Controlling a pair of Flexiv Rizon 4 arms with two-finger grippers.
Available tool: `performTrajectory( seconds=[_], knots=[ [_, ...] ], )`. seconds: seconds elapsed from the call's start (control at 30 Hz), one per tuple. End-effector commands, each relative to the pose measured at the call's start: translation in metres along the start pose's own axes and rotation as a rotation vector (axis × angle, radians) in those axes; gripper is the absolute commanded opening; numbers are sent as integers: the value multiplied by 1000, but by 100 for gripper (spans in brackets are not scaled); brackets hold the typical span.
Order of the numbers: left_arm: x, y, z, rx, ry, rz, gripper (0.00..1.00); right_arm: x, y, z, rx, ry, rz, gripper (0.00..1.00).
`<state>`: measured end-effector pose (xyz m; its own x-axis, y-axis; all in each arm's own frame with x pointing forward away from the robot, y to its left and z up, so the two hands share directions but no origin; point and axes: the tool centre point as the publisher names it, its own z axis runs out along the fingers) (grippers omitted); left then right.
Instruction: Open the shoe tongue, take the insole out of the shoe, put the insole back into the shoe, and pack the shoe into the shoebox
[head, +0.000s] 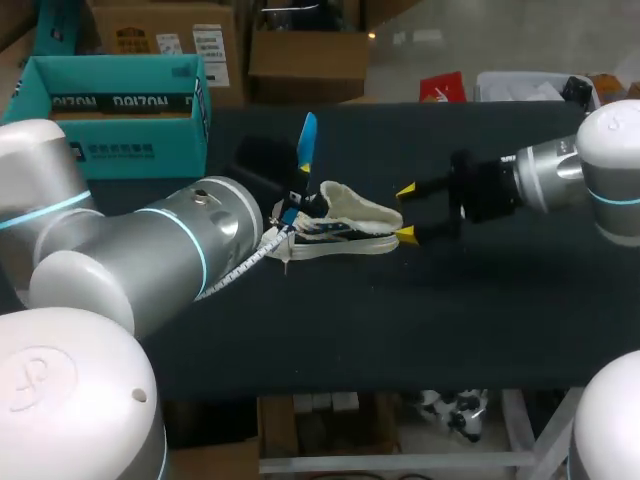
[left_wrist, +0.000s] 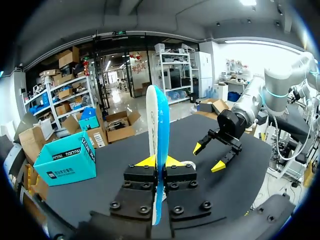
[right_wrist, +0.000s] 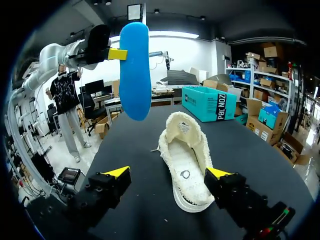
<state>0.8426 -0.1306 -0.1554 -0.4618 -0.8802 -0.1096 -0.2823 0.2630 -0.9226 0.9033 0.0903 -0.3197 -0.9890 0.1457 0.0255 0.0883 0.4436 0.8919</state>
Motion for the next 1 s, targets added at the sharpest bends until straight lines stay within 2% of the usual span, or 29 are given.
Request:
performTrajectory(
  seconds=[0.03, 0.07, 0.2, 1.0],
  knots=[
    [-5, 2, -10, 6, -2, -5, 0, 6, -3, -6, -28, 10, 12, 100],
    [-6, 3, -11, 7, -3, -6, 0, 8, -3, -7, -56, 17, 7, 100],
    [-10, 3, -14, 11, -8, -12, 0, 10, -2, -6, -75, 32, 26, 100],
    [-22, 2, -22, 36, -21, -44, 0, 12, 7, -3, -65, 44, 52, 100]
  ],
)
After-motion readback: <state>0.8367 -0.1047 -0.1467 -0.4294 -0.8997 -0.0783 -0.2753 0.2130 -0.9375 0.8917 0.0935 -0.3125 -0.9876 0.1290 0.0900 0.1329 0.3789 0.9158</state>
